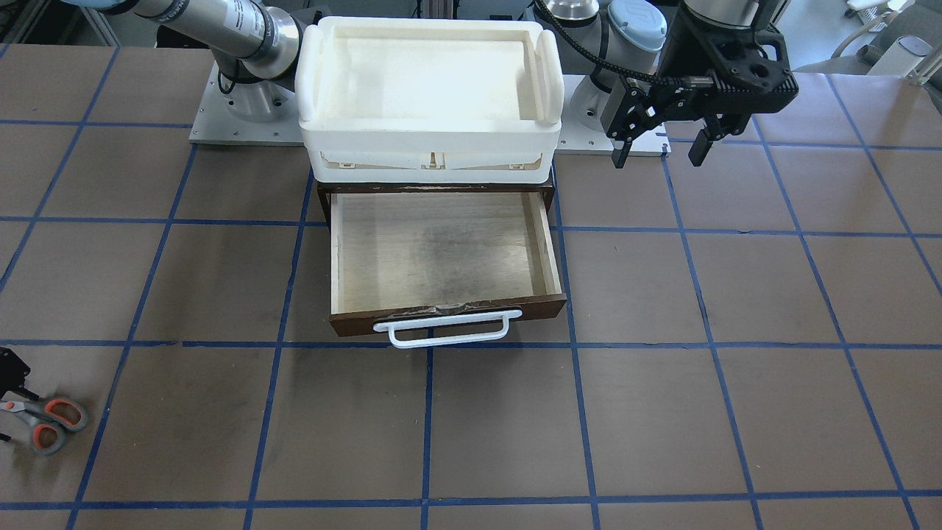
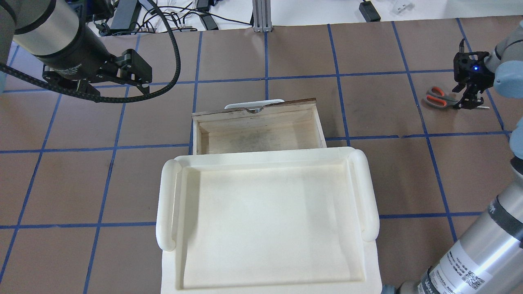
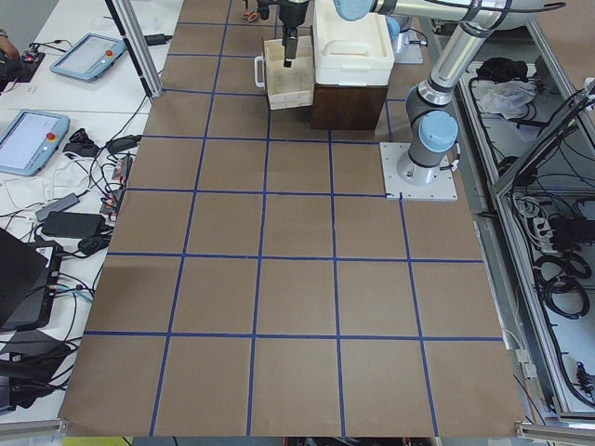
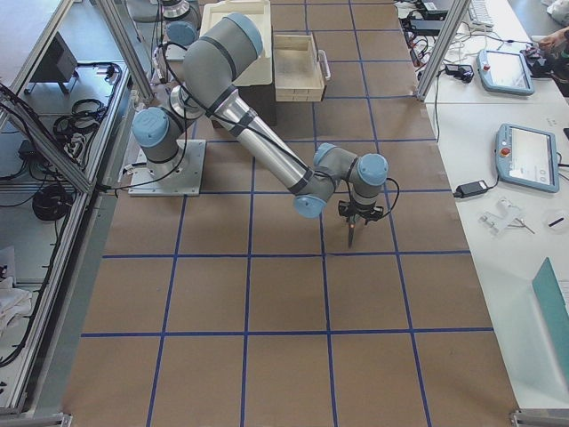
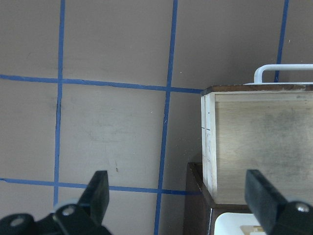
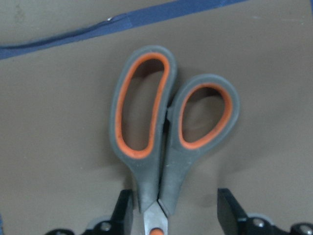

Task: Put scissors in drawer and close it
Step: 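Lift the scissors off the table with the right gripper, then carry the scissors over the open drawer and lower them inside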

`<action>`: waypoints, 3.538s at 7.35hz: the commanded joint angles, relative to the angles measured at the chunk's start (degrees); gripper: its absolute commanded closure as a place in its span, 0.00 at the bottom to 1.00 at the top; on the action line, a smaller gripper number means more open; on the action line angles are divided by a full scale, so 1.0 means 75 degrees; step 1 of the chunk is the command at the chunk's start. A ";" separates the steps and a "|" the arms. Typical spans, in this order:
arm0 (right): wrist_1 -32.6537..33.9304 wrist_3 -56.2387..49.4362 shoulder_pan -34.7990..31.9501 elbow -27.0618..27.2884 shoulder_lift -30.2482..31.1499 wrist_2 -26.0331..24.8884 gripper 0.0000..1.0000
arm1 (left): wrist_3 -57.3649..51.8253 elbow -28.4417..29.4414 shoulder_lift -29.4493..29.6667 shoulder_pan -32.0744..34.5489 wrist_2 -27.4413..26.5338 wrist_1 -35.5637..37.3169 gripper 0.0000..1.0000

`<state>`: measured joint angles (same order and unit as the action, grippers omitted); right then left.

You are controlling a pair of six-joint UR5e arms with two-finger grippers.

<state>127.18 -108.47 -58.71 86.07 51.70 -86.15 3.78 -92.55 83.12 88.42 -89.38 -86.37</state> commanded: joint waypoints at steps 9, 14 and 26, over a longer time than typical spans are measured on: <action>-0.0668 0.0199 -0.0350 -0.0003 0.1202 0.0163 1.00 | 0.0000 0.0000 0.0003 0.0000 0.0000 0.0008 0.00; -0.2272 0.2025 -0.2492 -0.0014 0.2925 0.0120 1.00 | 0.0000 0.0000 0.0003 0.0000 0.0000 -0.0004 0.00; -0.3317 0.5252 -0.7170 0.0150 0.2916 -0.0303 1.00 | 0.0000 -0.0070 -0.0032 -0.0012 -0.0012 -0.0027 0.00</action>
<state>102.16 -68.90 -110.86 87.13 74.49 -88.34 3.78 -92.91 82.94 88.33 -89.41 -86.57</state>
